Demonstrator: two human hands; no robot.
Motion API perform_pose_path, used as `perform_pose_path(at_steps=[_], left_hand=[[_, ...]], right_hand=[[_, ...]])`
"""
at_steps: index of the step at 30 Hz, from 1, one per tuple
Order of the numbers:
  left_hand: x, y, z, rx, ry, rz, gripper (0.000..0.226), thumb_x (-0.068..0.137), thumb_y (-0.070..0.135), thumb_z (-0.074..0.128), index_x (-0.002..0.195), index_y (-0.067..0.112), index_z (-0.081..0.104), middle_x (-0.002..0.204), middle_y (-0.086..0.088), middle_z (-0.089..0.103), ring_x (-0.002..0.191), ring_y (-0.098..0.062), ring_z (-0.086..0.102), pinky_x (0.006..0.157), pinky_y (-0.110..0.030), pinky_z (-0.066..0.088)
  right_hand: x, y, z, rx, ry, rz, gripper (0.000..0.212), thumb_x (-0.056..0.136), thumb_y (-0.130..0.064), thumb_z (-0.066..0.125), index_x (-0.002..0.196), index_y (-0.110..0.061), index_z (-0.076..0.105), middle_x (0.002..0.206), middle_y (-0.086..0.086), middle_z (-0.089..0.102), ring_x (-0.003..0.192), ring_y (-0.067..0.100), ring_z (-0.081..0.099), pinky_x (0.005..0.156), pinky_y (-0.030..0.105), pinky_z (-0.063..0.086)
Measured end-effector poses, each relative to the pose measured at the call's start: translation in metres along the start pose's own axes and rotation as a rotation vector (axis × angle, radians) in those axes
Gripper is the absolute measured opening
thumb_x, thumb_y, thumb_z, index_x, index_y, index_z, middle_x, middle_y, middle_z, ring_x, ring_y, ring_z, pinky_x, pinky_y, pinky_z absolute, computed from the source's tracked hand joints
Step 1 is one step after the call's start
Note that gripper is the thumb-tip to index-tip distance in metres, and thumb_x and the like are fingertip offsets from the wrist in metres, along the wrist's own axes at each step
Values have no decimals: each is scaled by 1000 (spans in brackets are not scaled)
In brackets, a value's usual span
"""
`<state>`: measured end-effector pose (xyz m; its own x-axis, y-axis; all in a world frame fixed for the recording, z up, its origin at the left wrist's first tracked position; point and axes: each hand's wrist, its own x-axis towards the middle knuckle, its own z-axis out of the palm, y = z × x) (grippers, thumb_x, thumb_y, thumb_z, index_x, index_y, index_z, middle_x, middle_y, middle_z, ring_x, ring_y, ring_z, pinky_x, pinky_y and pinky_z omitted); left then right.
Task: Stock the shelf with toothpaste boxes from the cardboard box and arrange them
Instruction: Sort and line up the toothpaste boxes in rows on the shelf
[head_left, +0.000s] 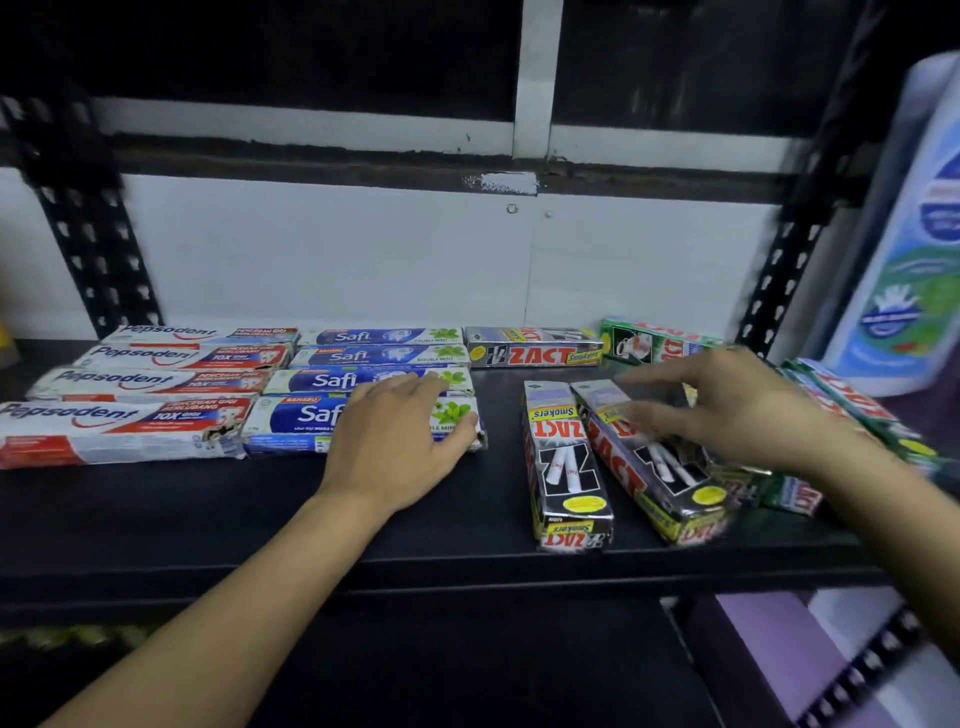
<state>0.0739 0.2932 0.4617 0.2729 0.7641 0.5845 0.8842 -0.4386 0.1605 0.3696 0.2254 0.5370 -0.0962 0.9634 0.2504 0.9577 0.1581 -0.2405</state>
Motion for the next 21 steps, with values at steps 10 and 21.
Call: perform_pose_path(at_steps=[10, 21], left_hand=[[-5, 9, -15, -21, 33, 81, 51, 90, 54, 38, 113, 21, 69, 108, 3, 72, 104, -21, 65, 99, -40, 37], [-54, 81, -26, -463, -138, 111, 60, 79, 79, 47, 118, 36, 65, 126, 26, 60, 114, 4, 54, 98, -33, 47]], right_hand=[[-91, -1, 57, -51, 154, -52, 73, 91, -74, 22, 148, -33, 39, 154, -12, 37, 148, 18, 24, 121, 47, 19], [-109, -6, 72, 41, 435, -126, 51, 87, -35, 70, 130, -8, 61, 135, 7, 60, 129, 25, 55, 105, 34, 45]])
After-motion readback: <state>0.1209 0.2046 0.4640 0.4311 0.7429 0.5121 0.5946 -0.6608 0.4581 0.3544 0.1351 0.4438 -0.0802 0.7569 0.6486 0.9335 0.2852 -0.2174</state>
